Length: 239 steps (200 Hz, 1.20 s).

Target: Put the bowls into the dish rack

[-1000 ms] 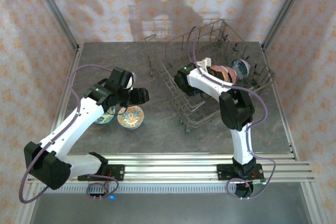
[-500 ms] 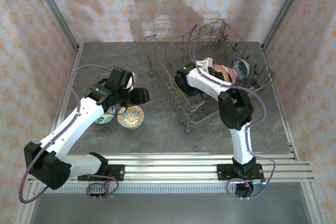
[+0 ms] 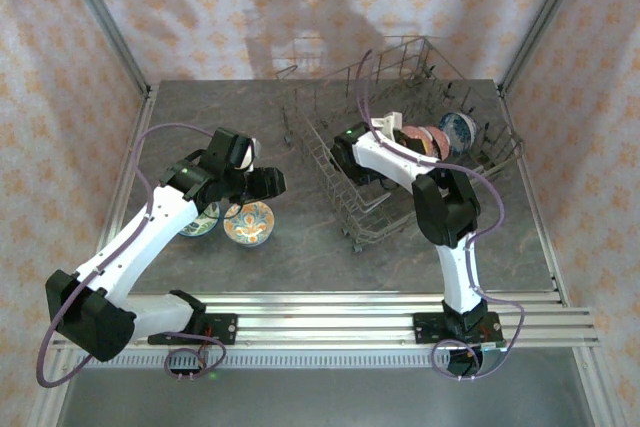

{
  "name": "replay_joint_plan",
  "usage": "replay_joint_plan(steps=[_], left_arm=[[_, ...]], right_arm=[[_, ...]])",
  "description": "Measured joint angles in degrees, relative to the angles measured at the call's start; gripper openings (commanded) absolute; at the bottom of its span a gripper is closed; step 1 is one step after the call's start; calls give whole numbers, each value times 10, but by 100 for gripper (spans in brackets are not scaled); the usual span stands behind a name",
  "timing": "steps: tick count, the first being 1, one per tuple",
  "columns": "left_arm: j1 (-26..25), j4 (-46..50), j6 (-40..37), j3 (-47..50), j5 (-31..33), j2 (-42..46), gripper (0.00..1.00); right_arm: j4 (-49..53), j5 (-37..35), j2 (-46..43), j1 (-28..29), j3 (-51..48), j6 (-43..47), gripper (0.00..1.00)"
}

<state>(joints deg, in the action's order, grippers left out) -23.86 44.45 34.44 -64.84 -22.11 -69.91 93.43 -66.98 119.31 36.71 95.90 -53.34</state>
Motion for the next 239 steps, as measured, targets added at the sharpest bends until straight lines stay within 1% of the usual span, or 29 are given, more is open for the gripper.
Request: replay_joint_plan(steps=[57, 79, 106, 151, 199, 239], left_arm=[[0, 0, 0, 0, 0, 0, 59], [0, 0, 0, 0, 0, 0, 59], [0, 0, 0, 0, 0, 0, 59], [0, 1, 0, -5, -2, -5, 59], [-5, 3, -9, -45, -2, -30, 59], [-25, 3, -15, -66, 0, -34, 59]], right_arm=[[-2, 11, 0, 0, -10, 20, 14], [-9, 14, 0, 0, -16, 39, 9], [-4, 20, 0, 1, -15, 37, 5], [0, 35, -2, 4, -14, 23, 1], [0, 56, -14, 0, 5, 28, 0], [0, 66, -47, -12, 20, 41, 0]])
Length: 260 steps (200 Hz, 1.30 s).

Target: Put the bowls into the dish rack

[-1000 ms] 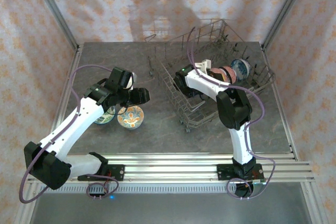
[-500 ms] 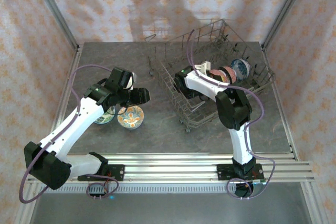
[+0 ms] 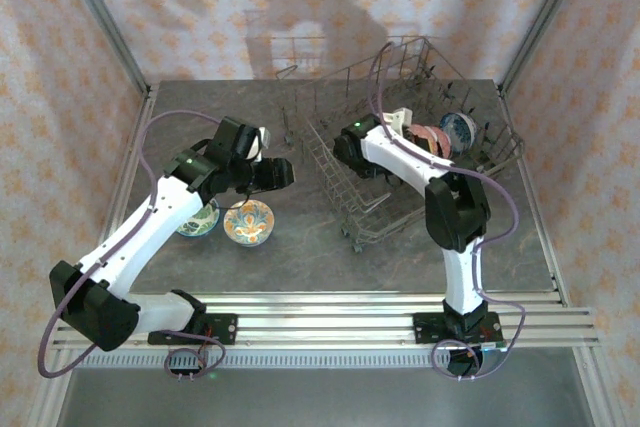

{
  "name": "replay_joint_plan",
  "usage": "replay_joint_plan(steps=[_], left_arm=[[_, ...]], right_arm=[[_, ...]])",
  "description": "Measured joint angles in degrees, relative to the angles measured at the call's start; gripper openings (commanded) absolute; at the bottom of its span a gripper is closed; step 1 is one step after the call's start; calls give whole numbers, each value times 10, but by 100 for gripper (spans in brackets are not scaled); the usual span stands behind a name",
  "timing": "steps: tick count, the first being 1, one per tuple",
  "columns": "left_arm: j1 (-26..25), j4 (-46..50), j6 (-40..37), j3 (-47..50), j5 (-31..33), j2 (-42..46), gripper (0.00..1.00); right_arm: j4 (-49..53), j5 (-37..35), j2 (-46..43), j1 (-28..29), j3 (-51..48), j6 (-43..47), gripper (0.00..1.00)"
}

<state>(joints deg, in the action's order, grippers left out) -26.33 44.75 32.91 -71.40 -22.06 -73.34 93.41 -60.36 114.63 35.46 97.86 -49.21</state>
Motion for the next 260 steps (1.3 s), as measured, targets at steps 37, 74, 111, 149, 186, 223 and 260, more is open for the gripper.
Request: replay_joint_plan(steps=[37, 74, 111, 149, 186, 223, 260], left_arm=[[-15, 0, 0, -10, 0, -7, 59], [-18, 0, 0, -13, 0, -16, 59], [-18, 0, 0, -17, 0, -23, 59], [-18, 0, 0, -17, 0, -23, 58], [-18, 0, -14, -17, -1, -23, 59], [-20, 0, -16, -18, -3, -28, 59], [-22, 0, -23, -23, -12, -35, 59]], right_arm=[[0, 5, -12, -8, 3, -5, 0], [0, 9, -10, -8, 3, -29, 0], [0, 13, 4, -7, 4, -51, 0], [0, 19, 17, -2, 4, -78, 0], [0, 19, 21, -2, 3, -99, 0], [0, 23, 21, -2, 2, -118, 0], [0, 30, 21, -2, -2, -132, 0]])
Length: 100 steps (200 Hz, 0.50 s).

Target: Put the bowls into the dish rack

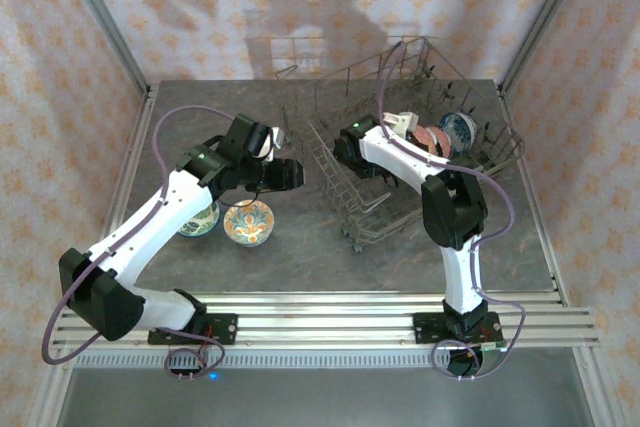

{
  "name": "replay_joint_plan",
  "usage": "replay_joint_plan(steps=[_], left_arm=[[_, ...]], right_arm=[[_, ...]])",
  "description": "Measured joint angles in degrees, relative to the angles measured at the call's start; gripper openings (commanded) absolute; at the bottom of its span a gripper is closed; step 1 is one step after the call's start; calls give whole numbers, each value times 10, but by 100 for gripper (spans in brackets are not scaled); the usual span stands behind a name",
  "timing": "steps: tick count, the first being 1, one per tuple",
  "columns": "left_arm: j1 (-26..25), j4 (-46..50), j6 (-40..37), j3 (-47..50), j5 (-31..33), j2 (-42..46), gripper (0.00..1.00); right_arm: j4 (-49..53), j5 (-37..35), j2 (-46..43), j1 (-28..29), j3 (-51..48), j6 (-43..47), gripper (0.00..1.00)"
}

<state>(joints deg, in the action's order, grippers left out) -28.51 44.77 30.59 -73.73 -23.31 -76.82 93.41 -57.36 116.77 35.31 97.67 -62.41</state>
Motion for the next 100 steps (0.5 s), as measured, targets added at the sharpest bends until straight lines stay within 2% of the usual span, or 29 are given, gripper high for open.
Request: replay_joint_plan(steps=[100], left_arm=[[0, 0, -12, -16, -19, -6, 59]], right_arm=[[0, 6, 10, 5, 0, -24, 0]])
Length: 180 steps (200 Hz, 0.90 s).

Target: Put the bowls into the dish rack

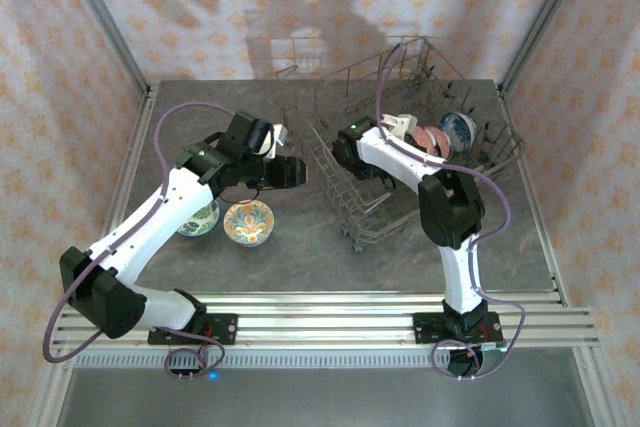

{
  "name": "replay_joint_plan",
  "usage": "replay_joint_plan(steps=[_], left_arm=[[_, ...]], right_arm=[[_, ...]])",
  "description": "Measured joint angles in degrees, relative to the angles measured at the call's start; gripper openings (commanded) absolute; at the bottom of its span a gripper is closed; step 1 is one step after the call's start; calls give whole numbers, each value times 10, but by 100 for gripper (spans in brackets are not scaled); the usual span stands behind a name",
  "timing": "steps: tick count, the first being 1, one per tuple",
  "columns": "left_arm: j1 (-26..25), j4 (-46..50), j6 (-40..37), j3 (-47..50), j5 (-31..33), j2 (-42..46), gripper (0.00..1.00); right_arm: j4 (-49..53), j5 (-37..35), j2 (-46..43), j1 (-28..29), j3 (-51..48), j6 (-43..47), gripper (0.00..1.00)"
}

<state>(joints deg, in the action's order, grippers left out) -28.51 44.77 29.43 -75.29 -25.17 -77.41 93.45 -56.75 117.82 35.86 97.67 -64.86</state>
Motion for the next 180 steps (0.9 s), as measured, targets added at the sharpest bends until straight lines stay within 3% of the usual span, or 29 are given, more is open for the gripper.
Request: replay_joint_plan(steps=[180], left_arm=[[0, 2, -10, -24, -30, -7, 59]], right_arm=[[0, 28, 0, -3, 7, -35, 0]])
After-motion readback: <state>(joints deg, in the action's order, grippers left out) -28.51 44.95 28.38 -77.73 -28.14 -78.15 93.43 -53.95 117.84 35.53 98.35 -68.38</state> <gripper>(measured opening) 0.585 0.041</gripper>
